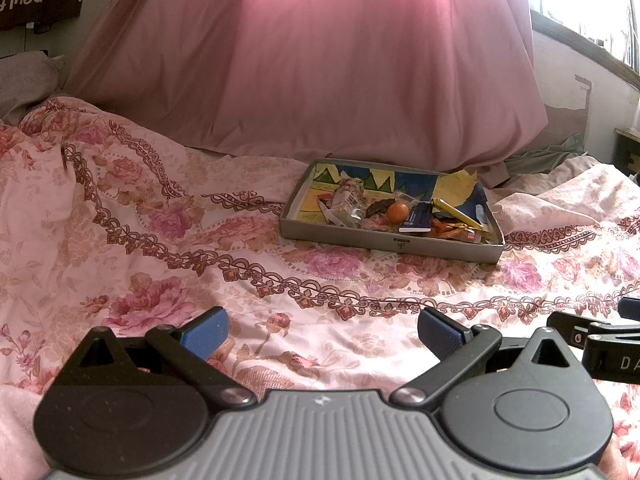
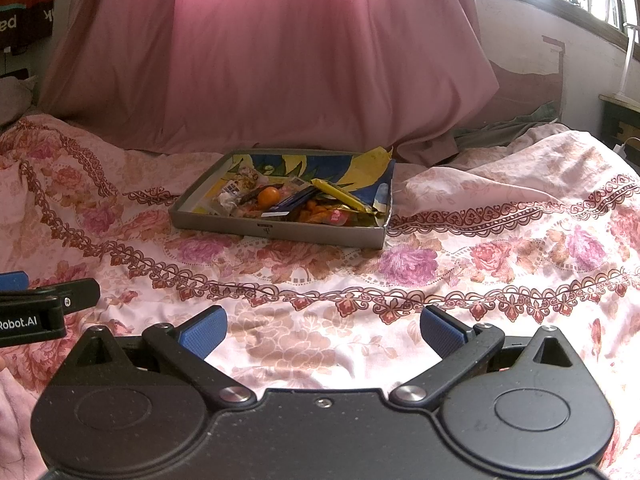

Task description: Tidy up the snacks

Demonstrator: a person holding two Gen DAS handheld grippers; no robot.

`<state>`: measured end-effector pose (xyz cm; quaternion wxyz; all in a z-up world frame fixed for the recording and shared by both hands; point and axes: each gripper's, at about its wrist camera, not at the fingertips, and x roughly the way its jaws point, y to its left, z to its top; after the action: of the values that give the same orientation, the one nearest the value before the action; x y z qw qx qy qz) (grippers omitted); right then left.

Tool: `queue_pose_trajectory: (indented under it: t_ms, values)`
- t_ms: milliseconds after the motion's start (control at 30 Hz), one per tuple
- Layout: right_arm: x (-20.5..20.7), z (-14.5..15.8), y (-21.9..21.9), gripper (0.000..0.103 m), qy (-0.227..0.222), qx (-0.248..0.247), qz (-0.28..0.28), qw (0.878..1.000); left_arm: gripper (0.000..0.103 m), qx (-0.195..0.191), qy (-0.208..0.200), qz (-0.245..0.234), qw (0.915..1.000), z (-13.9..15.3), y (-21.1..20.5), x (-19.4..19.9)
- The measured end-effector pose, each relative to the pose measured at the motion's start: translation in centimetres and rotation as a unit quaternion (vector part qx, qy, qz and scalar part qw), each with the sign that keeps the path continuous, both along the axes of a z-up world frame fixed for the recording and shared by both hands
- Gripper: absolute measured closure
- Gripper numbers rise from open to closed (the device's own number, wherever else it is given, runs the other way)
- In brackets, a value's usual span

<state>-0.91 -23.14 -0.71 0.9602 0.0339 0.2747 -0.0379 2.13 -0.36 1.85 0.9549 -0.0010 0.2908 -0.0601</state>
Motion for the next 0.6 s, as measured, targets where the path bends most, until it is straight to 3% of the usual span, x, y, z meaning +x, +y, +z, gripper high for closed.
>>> queue_pose_trajectory:
  t_ms: [600]
  values:
    - [-0.23, -0.43, 0.01, 0.001, 0.005, -0.002, 0.001, 1.0, 0.0, -0.002, 0.01, 0.007, 0.9999, -0.34, 0.52, 0.23]
